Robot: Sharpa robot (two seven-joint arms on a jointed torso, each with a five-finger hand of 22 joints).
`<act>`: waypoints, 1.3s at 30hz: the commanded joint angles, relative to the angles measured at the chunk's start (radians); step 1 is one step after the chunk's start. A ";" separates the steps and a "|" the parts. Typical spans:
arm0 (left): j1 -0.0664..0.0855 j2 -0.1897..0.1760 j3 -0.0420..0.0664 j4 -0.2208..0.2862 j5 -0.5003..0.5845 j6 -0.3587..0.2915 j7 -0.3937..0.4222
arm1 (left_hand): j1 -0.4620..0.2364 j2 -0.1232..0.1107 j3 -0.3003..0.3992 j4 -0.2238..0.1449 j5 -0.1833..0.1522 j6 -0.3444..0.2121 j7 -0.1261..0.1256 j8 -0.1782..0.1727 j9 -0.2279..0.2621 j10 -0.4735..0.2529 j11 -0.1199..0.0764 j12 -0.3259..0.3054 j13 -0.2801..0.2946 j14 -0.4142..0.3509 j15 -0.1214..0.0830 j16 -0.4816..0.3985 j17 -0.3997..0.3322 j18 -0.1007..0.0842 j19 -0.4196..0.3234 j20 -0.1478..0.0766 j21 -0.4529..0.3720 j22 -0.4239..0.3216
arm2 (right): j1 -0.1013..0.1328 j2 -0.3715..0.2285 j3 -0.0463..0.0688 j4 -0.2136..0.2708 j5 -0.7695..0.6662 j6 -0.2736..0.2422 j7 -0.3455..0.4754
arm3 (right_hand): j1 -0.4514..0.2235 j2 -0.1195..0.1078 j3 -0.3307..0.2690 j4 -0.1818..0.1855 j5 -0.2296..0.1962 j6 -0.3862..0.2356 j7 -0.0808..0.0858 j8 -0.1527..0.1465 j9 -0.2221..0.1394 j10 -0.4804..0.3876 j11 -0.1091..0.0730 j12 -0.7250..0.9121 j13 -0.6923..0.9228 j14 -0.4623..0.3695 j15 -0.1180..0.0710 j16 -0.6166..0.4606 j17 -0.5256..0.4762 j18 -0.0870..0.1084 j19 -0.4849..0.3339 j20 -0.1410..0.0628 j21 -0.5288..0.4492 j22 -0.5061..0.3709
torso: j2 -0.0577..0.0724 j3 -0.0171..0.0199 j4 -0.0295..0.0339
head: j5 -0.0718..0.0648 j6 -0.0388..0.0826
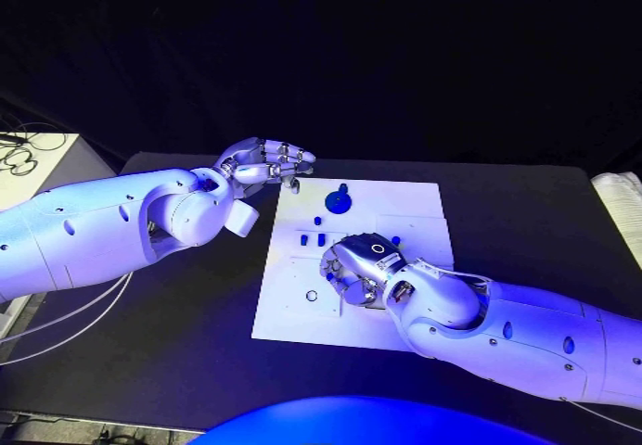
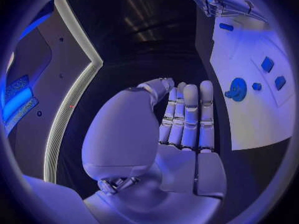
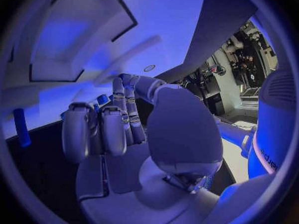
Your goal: Assemble the parts on the task board
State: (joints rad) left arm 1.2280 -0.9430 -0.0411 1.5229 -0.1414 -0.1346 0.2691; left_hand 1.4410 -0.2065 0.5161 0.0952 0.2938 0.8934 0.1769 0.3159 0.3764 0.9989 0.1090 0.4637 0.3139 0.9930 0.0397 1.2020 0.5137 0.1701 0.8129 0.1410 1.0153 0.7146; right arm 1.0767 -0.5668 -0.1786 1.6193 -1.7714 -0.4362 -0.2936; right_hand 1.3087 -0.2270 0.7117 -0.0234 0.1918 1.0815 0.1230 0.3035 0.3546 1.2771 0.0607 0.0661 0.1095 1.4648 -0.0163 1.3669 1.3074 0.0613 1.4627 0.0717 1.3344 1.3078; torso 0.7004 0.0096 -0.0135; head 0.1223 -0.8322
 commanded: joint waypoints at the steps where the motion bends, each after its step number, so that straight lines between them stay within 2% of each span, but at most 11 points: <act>1: 0.001 0.000 0.001 0.001 0.000 0.012 0.004 | 0.005 -0.003 -0.005 -0.002 0.004 -0.004 0.001 0.002 0.001 -0.005 0.000 0.004 -0.001 0.000 0.004 -0.006 -0.001 0.013 0.006 0.004 -0.007 -0.001 | -0.005 -0.001 -0.004 0.000 0.002 0.025 0.025 | -0.017 -0.005 -0.010 0.002 -0.001 -0.013 0.006 -0.005 -0.003 -0.021 0.004 -0.006 -0.006 0.049 -0.001 0.000 0.012 -0.009 0.029 0.008 -0.012 0.118 | 0.000 0.0001 -0.0004 | 0.000 -0.001; 6: 0.001 -0.001 0.001 0.000 -0.001 0.011 0.003 | 0.006 -0.002 -0.004 -0.003 0.004 -0.005 0.001 0.002 0.001 -0.006 0.000 0.005 -0.001 0.000 0.004 -0.007 -0.001 0.013 0.006 0.004 -0.007 -0.001 | -0.005 -0.005 -0.005 -0.003 0.010 0.007 0.028 | -0.032 -0.021 -0.014 0.002 0.001 -0.045 0.021 -0.028 -0.009 -0.085 0.023 -0.005 -0.025 0.041 0.015 -0.018 -0.013 0.001 0.011 0.020 -0.063 0.091 | 0.000 0.0006 -0.0001 | 0.000 -0.001; 10: 0.001 -0.001 0.001 -0.001 -0.001 0.012 0.002 | 0.006 -0.002 -0.004 -0.003 0.004 -0.005 0.001 0.002 0.001 -0.006 0.000 0.005 -0.001 0.000 0.004 -0.007 -0.001 0.013 0.006 0.004 -0.007 -0.001 | -0.004 -0.011 -0.005 -0.003 0.013 -0.023 0.030 | -0.035 -0.041 -0.034 -0.007 0.001 -0.107 0.027 -0.073 -0.025 -0.194 0.041 0.000 -0.045 -0.008 0.031 -0.101 -0.115 0.032 -0.050 0.036 -0.224 0.002 | -0.001 0.0006 -0.0001 | -0.002 0.001; 13: 0.001 -0.001 0.001 -0.002 -0.001 0.013 0.000 | 0.006 -0.002 -0.004 -0.003 0.004 -0.005 0.001 0.002 0.001 -0.006 0.000 0.005 -0.001 0.000 0.004 -0.007 -0.001 0.013 0.006 0.004 -0.007 -0.001 | -0.004 -0.019 -0.005 0.001 0.016 -0.052 0.030 | -0.017 -0.035 -0.092 -0.011 0.004 -0.136 0.018 -0.101 -0.034 -0.268 0.054 0.011 -0.043 -0.056 0.042 -0.153 -0.188 0.051 -0.096 0.049 -0.339 -0.061 | -0.001 0.0012 0.0004 | -0.004 0.003; 15: 0.001 -0.001 0.001 -0.002 -0.001 0.014 0.000 | 0.006 -0.002 -0.004 -0.003 0.004 -0.005 0.001 0.002 0.001 -0.006 0.000 0.005 -0.001 0.000 0.004 -0.007 -0.001 0.013 0.006 0.004 -0.007 -0.001 | -0.004 -0.025 -0.005 0.005 0.019 -0.064 0.031 | -0.004 -0.032 -0.131 -0.010 0.006 -0.145 0.025 -0.113 -0.039 -0.297 0.058 0.022 -0.042 -0.079 0.046 -0.173 -0.221 0.059 -0.114 0.052 -0.388 -0.088 | -0.001 0.0013 -0.0001 | -0.005 0.005; 18: 0.001 -0.001 0.001 -0.003 -0.001 0.016 -0.001 | 0.006 -0.002 -0.004 -0.003 0.004 -0.005 0.001 0.002 0.001 -0.006 0.000 0.005 -0.001 0.000 0.004 -0.007 -0.001 0.013 0.006 0.004 -0.007 -0.001 | -0.003 -0.037 -0.004 0.017 0.024 -0.079 0.032 | 0.009 -0.026 -0.167 -0.005 0.008 -0.149 0.019 -0.123 -0.043 -0.317 0.060 0.039 -0.040 -0.091 0.049 -0.179 -0.242 0.063 -0.122 0.055 -0.413 -0.103 | -0.002 0.0009 -0.0010 | -0.006 0.008; 24: 0.000 -0.002 0.001 -0.005 -0.001 0.020 -0.002 | 0.008 -0.001 -0.004 -0.004 0.004 -0.005 0.001 0.003 0.001 -0.006 0.000 0.005 -0.001 0.000 0.004 -0.007 -0.001 0.013 0.006 0.004 -0.007 -0.001 | 0.014 -0.093 0.003 0.070 0.045 -0.093 0.029 | 0.020 -0.019 -0.190 0.005 0.009 -0.143 0.014 -0.128 -0.046 -0.317 0.058 0.066 -0.037 -0.079 0.047 -0.154 -0.228 0.057 -0.103 0.055 -0.380 -0.084 | -0.002 -0.0001 -0.0004 | -0.014 0.017; 25: 0.000 -0.003 0.001 -0.006 -0.001 0.020 -0.003 | 0.008 -0.001 -0.004 -0.004 0.004 -0.005 0.001 0.003 0.001 -0.006 0.000 0.005 -0.001 0.000 0.004 -0.007 -0.001 0.013 0.006 0.004 -0.007 -0.001 | 0.017 -0.102 0.005 0.076 0.049 -0.094 0.028 | 0.023 -0.018 -0.201 0.008 -0.065 -0.140 0.013 -0.129 -0.046 -0.311 0.054 0.080 -0.035 -0.068 0.045 -0.138 -0.218 0.054 -0.093 0.052 -0.363 -0.075 | -0.002 -0.0004 -0.0003 | -0.015 0.017; 28: 0.000 -0.004 0.001 -0.006 -0.001 0.022 -0.004 | 0.008 -0.001 -0.004 -0.004 0.004 -0.005 0.001 0.003 0.001 -0.006 0.000 0.005 -0.001 0.000 0.004 -0.007 -0.001 0.013 0.006 0.004 -0.007 -0.001 | 0.039 -0.150 0.014 0.108 0.077 -0.090 0.025 | 0.027 -0.012 -0.198 0.015 -0.069 -0.127 0.025 -0.130 -0.047 -0.295 0.047 0.109 -0.033 -0.041 0.038 -0.098 -0.181 0.042 -0.062 0.048 -0.299 -0.040 | -0.002 -0.0005 -0.0008 | -0.023 0.024; 34: 0.000 -0.006 0.001 -0.006 -0.001 0.026 -0.004 | 0.008 -0.001 -0.004 -0.004 0.004 -0.005 0.001 0.003 0.001 -0.006 0.000 0.005 -0.001 0.000 0.004 -0.007 -0.001 0.013 0.006 0.004 -0.007 -0.001 | 0.097 -0.237 0.025 0.137 0.132 -0.051 0.027 | 0.015 -0.023 -0.170 0.025 -0.071 -0.113 0.022 -0.135 -0.051 -0.255 0.036 0.150 -0.033 0.003 0.027 -0.038 -0.117 0.022 -0.015 0.037 -0.190 0.022 | -0.002 -0.0011 -0.0026 | -0.035 0.035; 39: 0.000 -0.004 0.001 -0.007 -0.001 0.029 -0.004 | 0.008 0.000 -0.004 -0.004 0.004 -0.005 0.001 0.003 0.001 -0.007 0.000 0.006 -0.001 -0.001 0.004 -0.008 -0.001 0.013 0.006 0.004 -0.008 -0.001 | 0.127 -0.278 0.029 0.122 0.149 0.006 0.029 | 0.001 -0.040 -0.205 0.033 -0.048 -0.122 0.010 -0.146 -0.055 -0.288 0.040 0.144 -0.041 0.003 0.030 -0.038 -0.125 0.024 -0.017 0.037 -0.202 0.017 | -0.002 0.0004 -0.0009 | -0.040 0.041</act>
State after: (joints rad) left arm 1.2279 -0.9490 -0.0413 1.5149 -0.1416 -0.1271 0.2608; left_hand 1.4410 -0.2065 0.5161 0.0952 0.2938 0.8935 0.1768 0.3159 0.3763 0.9990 0.1090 0.4637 0.3141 0.9931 0.0396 1.1981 0.5138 0.1700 0.8167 0.1449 1.0117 0.7147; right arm 1.2018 -0.8428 -0.1491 1.7448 -1.6572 -0.4900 -0.2741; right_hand 1.3072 -0.2571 0.5173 0.0077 0.1368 0.9585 0.1408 0.1620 0.3009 0.9994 0.0987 0.2132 0.0704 1.4616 0.0119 1.3271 1.1861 0.0996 1.4434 0.1092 1.1376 1.3081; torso 0.6981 0.0089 -0.0151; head 0.0848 -0.7951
